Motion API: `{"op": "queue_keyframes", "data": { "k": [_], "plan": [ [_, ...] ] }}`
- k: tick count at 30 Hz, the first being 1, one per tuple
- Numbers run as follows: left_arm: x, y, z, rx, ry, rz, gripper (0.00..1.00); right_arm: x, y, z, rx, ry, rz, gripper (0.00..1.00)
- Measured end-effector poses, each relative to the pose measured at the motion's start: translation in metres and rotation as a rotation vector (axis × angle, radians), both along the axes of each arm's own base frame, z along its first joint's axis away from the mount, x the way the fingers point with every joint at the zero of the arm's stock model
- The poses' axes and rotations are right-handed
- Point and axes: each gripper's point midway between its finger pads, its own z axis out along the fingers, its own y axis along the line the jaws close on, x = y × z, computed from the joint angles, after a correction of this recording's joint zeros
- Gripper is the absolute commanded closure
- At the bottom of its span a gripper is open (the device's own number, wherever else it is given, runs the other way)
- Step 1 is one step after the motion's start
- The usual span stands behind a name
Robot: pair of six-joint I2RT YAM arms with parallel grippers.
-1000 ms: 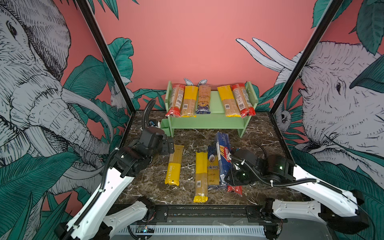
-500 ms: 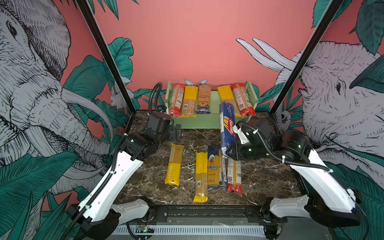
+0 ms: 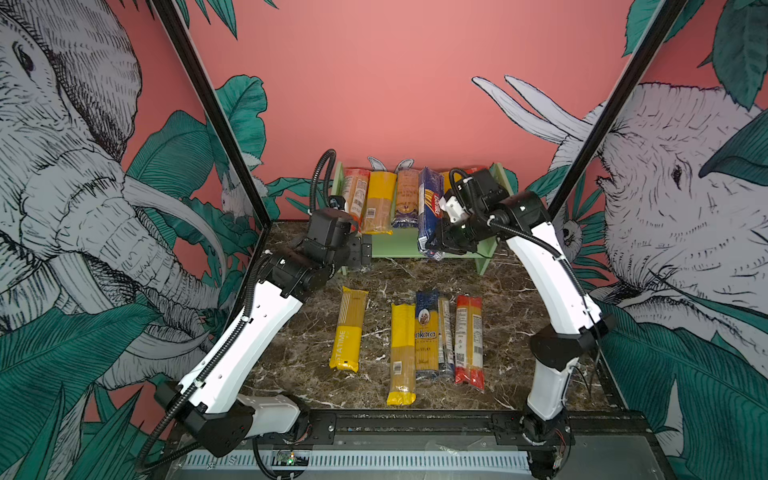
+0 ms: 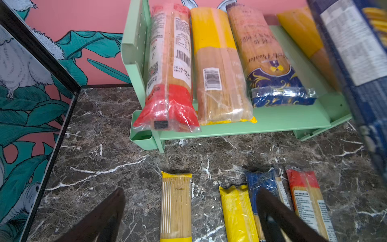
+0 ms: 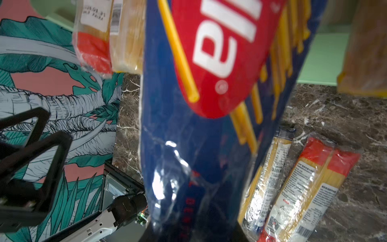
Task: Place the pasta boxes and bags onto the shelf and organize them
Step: 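Lift the Barilla pack with the right gripper toward the shelf's upper tier, then stand the Barilla pack on the upper tier beside the Chinese-text pack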
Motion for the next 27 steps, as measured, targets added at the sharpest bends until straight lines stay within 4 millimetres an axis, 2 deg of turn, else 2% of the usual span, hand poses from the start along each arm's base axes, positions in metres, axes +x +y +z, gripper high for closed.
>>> {"op": "queue_keyframes", "data": {
  "k": [5,10,18,27],
  "plan": [
    [0.007,0.01,0.007,-0.006,-0.023,0.028,0.02,0.053,-0.005,-0.013,0.064,0.019,-0.039,0.98],
    [0.012,0.021,0.007,-0.008,-0.022,0.057,0.02,0.083,-0.011,-0.023,0.118,0.037,-0.064,0.98],
    [0.02,0.034,0.006,-0.011,-0.016,0.088,0.02,0.088,0.002,-0.02,0.2,0.056,-0.049,0.97],
    [0.029,0.033,-0.001,-0.024,0.002,0.084,0.02,0.092,0.001,-0.019,0.221,0.068,-0.065,0.96]
  ]
}}
